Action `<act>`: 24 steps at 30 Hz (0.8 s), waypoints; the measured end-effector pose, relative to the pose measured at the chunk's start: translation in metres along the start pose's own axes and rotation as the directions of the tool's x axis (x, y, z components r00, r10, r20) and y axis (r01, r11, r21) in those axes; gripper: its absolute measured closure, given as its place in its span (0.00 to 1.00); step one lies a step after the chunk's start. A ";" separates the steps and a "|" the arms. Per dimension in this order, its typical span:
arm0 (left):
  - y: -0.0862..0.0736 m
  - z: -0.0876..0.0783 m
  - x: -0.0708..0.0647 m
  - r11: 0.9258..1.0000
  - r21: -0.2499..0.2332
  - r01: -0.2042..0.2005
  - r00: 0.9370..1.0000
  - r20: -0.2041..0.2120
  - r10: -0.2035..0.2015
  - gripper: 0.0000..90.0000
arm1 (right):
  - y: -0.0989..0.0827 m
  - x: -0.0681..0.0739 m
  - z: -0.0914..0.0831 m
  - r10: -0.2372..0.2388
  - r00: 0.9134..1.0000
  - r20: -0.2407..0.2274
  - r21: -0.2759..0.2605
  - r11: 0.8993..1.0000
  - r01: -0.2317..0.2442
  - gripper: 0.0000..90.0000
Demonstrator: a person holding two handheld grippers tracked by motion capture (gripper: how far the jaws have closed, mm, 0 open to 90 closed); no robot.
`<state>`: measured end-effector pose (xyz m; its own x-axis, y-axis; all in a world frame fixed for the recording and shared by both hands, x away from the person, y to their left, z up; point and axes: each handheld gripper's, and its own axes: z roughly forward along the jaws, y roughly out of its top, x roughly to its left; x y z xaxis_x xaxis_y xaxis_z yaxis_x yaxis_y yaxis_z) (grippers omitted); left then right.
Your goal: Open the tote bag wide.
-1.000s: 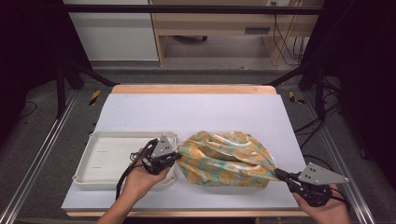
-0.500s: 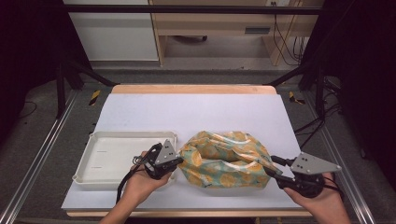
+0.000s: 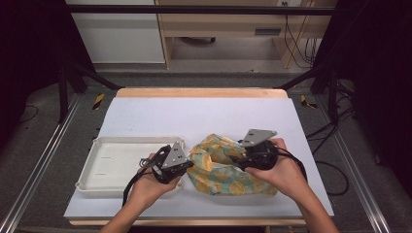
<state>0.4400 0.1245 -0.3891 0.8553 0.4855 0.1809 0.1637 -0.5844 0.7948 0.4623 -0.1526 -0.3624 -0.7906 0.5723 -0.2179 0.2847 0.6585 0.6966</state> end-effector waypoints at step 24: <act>0.010 0.031 0.023 0.993 -0.028 0.114 0.984 -0.133 -0.117 0.99 | -0.032 0.066 -0.074 -0.035 0.999 -0.036 -0.230 0.973 0.026 1.00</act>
<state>0.4767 0.1100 -0.3951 0.7571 0.6328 0.1625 0.2462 -0.5067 0.8262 0.3614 -0.1721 -0.3482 -0.8187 0.5313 -0.2176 0.1319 0.5429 0.8294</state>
